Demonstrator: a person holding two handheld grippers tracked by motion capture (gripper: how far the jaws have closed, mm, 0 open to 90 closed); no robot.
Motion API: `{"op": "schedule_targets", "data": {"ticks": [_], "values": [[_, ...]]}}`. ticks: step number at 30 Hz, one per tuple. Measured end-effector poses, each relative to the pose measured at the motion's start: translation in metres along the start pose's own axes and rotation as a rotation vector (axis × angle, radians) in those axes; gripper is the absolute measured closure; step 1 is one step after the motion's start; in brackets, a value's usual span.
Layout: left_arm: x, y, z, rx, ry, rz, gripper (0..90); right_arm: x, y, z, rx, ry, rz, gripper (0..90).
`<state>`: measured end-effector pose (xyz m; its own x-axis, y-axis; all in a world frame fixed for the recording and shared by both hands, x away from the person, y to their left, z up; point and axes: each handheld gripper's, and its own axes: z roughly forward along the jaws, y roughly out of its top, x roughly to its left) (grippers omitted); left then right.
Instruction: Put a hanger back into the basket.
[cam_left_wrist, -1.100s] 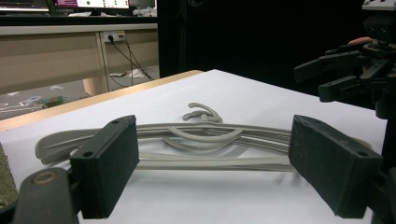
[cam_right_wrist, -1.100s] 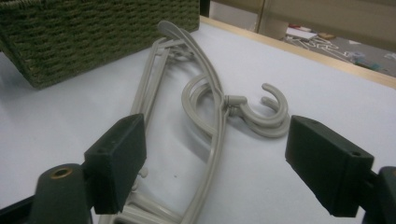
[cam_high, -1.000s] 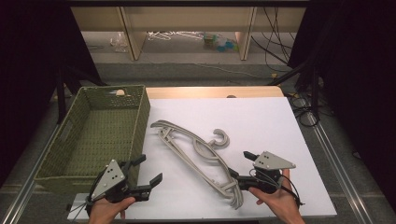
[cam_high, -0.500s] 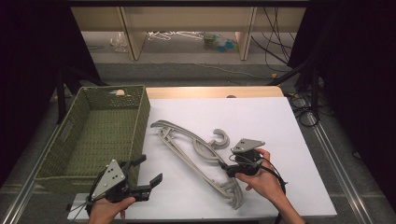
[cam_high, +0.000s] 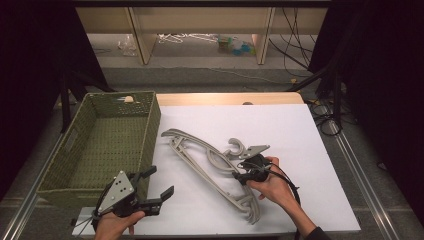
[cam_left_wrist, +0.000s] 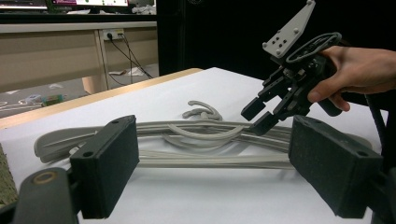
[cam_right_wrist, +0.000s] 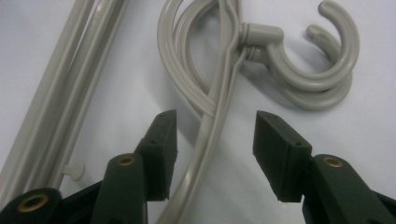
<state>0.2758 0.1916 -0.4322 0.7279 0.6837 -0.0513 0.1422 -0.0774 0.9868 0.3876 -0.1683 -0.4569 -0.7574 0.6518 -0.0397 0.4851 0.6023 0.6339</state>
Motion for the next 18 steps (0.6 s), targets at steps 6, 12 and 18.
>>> {"op": "schedule_targets", "data": {"ticks": [6,12,18], "values": [[0.0,0.0,0.001,-0.002,0.0,-0.006,16.0,0.0,0.002,0.007,0.067,0.022,0.019,60.6],[0.0,0.0,0.0,0.005,0.003,-0.005,16.1,-0.001,0.003,0.01,0.08,0.033,0.02,67.8],[-0.001,-0.001,0.001,0.006,0.003,-0.009,16.1,-0.003,0.007,0.013,0.097,0.033,0.034,72.9]]}}
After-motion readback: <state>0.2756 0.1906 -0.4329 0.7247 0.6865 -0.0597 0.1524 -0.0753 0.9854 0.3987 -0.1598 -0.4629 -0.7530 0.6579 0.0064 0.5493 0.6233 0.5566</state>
